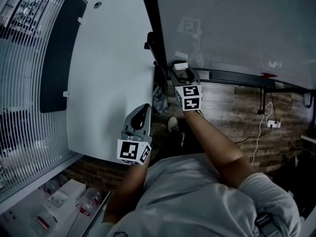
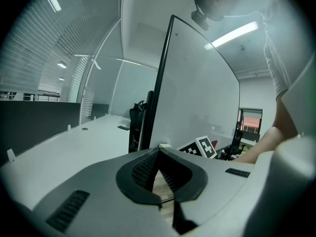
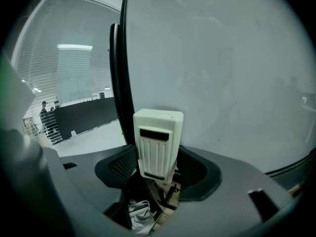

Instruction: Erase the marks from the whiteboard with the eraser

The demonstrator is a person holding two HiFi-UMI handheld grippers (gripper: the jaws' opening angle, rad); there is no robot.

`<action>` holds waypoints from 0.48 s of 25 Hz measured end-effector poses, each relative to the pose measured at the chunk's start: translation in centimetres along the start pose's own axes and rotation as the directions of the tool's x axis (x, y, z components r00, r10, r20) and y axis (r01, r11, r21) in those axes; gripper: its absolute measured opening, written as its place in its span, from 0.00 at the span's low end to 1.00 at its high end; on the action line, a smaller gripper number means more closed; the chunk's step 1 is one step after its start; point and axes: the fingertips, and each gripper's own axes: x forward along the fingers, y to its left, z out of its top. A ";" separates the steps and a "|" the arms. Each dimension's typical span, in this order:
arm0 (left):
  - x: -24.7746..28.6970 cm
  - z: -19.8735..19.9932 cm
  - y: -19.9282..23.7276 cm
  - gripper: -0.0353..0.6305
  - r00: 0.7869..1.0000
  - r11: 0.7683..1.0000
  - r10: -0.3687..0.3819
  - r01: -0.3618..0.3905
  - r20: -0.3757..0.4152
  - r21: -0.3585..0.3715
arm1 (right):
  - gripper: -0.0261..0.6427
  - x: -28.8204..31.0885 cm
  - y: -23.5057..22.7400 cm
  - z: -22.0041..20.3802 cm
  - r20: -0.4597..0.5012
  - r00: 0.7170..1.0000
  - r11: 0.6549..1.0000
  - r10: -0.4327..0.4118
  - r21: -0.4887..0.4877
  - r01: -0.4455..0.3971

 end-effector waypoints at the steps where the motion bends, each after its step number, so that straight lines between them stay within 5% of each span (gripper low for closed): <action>1: 0.4 0.0 -0.4 0.06 1.000 1.000 -0.010 0.010 0.002 0.003 | 0.41 -0.4 -0.6 0.1 0.004 1.000 1.000 -0.004 0.002 0.004; 12: 5.8 0.4 -6.3 0.06 0.990 0.990 -0.138 0.139 -0.021 0.031 | 0.41 -6.2 -10.9 0.0 0.037 0.993 0.992 -0.115 0.046 0.113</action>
